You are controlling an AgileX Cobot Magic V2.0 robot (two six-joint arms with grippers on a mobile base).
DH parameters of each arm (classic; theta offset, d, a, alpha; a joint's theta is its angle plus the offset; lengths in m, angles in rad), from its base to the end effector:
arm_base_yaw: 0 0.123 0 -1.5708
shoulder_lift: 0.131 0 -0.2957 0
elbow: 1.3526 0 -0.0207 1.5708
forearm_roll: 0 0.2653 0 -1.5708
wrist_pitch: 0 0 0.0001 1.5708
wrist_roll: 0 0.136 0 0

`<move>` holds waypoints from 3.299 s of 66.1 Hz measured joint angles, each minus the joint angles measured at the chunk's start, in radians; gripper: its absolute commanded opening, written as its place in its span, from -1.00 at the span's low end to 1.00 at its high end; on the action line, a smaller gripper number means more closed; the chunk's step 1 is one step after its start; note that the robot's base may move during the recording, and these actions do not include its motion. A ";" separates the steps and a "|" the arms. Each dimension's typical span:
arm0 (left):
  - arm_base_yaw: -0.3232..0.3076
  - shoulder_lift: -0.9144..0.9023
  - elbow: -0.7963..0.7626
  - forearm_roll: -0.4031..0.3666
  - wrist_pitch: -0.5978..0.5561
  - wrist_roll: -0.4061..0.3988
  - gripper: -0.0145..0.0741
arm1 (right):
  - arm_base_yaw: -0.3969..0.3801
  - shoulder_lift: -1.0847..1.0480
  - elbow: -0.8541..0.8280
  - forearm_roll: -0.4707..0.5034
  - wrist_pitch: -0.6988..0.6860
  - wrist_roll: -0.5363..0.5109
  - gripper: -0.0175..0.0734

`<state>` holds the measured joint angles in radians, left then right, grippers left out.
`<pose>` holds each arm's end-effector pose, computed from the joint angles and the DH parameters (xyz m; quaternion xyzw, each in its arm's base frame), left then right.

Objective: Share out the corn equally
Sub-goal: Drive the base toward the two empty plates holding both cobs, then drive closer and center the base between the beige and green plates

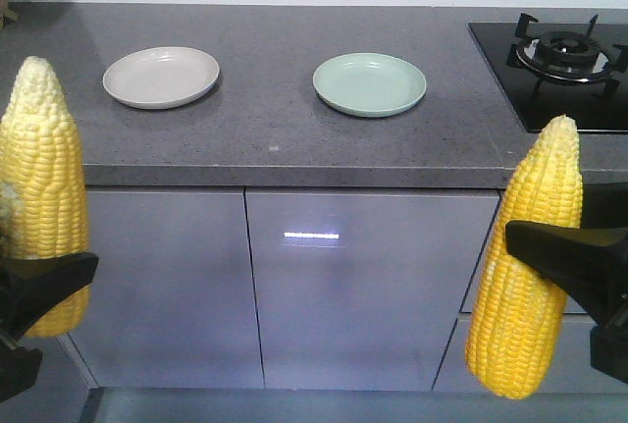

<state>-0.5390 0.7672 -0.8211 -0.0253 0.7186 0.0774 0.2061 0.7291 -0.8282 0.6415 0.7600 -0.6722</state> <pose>0.1614 -0.0992 0.3378 0.2625 0.8390 -0.1205 0.4611 0.1595 0.0907 0.3610 -0.2667 0.7956 0.1871 0.5108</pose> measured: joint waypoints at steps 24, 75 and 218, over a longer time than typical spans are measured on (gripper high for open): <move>0.000 0.000 0.000 0.000 0.000 0.000 0.01 | 0.000 0.000 0.000 0.000 0.000 0.000 -0.17; 0.000 0.000 0.000 0.000 0.000 0.000 0.01 | 0.000 0.000 0.000 0.000 0.000 0.000 -0.17; 0.000 0.000 0.000 0.000 0.000 0.000 0.01 | 0.000 0.000 0.000 0.000 0.000 0.000 -0.17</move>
<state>-0.5390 0.7672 -0.8211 -0.0253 0.7186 0.0774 0.2061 0.7291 -0.8282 0.6415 0.7600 -0.6722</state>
